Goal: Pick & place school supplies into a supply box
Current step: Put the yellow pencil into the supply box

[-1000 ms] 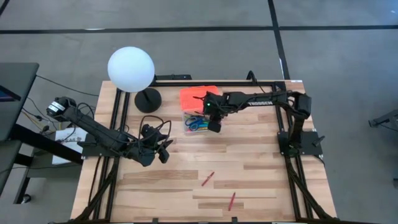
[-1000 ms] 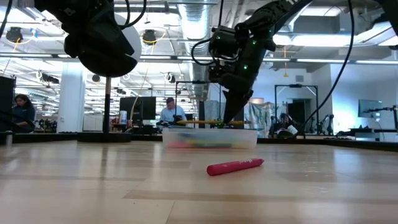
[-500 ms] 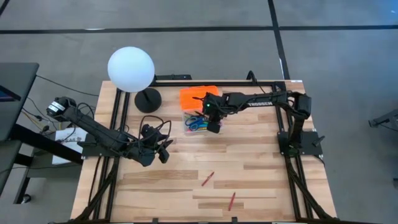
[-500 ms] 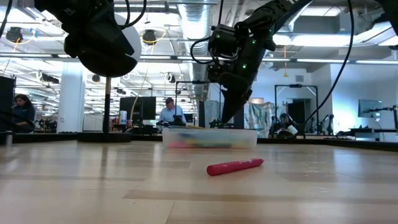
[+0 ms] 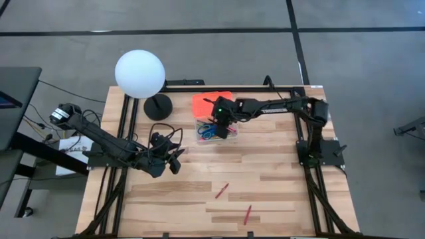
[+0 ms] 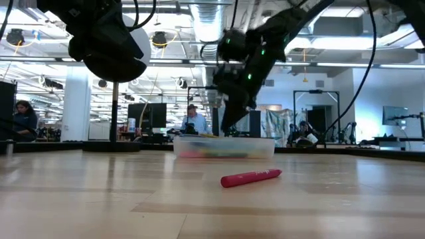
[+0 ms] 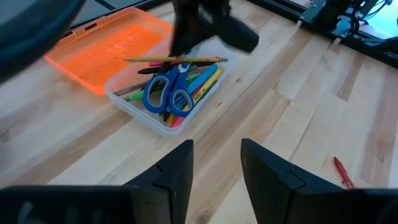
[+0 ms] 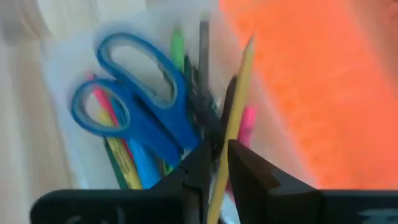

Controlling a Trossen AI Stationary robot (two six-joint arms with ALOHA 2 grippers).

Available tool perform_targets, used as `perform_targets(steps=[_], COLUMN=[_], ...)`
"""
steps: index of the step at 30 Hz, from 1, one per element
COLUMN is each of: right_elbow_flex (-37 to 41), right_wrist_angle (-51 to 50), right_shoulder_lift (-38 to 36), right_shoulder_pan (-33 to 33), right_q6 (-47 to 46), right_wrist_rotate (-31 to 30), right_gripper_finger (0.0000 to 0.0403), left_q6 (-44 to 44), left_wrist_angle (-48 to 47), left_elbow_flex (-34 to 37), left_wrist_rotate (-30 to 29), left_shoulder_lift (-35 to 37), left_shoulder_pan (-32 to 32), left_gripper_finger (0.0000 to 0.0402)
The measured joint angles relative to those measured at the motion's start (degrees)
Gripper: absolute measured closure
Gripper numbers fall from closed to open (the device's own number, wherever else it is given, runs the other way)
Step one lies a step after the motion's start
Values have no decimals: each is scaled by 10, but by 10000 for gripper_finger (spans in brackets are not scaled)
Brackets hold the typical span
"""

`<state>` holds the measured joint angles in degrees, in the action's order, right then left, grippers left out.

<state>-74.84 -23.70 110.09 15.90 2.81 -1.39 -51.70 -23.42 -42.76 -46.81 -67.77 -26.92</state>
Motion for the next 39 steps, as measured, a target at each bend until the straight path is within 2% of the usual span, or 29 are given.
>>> perform_targets(steps=[2, 8, 15, 29, 36, 39], right_elbow_flex=[5, 1, -1, -7, -7, -7], right_wrist_angle=[-28, -15, -16, -26, -24, -25], right_shoulder_lift=[12, 25, 21, 21, 20, 20], right_shoulder_pan=[0, -4, -9, -36, -38, -33], right_q6=[-11, -32, -21, 81, 80, 56], right_wrist_rotate=[0, 2, 2, 30, 28, -1], right_gripper_finger=[367, 400, 397, 402, 402, 402], left_q6=[-1, -1, -1, -1, 0, -1], left_wrist_angle=[0, -1, -5, -16, -16, -16], left_elbow_flex=[0, 0, 0, 0, 0, 0], left_wrist_rotate=[0, 3, 4, -1, -1, -1], left_shoulder_lift=[0, 0, 0, 0, 0, 0], left_shoulder_pan=[0, 0, 0, 0, 0, 0], left_gripper_finger=[274, 274, 274, 274, 274, 274])
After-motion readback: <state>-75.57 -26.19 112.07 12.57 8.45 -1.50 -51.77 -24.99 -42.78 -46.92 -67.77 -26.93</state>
